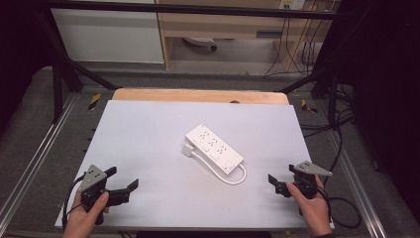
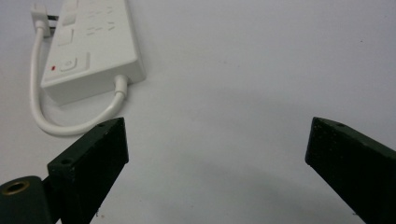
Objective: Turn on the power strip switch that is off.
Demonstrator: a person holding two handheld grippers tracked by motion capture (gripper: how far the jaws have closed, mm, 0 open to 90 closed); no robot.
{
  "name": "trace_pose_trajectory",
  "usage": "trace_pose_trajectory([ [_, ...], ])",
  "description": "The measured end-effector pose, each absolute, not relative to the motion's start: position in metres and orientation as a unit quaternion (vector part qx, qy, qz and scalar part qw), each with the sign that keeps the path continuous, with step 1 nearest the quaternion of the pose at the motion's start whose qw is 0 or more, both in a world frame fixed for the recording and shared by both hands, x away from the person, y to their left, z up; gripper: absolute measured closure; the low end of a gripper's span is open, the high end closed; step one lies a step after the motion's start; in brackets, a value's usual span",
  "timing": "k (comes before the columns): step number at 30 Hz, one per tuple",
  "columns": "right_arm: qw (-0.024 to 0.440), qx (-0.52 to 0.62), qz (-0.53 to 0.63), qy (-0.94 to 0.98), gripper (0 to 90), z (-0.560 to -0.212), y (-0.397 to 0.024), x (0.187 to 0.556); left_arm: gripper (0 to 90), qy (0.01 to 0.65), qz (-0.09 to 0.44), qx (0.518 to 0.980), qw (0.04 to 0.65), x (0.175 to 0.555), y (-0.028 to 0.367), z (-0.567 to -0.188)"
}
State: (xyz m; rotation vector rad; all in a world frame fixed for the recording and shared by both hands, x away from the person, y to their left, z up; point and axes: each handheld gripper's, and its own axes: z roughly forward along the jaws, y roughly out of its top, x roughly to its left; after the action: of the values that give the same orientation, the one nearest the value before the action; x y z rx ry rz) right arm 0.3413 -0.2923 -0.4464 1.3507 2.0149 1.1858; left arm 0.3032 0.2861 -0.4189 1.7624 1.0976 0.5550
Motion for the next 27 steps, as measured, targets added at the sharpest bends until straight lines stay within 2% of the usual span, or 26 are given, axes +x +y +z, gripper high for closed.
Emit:
trace_pose_trajectory([
  [10, 0.219, 0.483, 0.435, 0.728, 4.8, -0.442, -0.292, 0.342, 6.5, 0.456, 0.228, 0.724, 0.465, 0.305, 0.285, -0.421],
  [27, 0.183, 0.477, 0.436, 0.741, 3.7, -0.429, -0.288, 0.342, 6.4, 0.454, 0.222, 0.726, 0.466, 0.304, 0.286, -0.422],
])
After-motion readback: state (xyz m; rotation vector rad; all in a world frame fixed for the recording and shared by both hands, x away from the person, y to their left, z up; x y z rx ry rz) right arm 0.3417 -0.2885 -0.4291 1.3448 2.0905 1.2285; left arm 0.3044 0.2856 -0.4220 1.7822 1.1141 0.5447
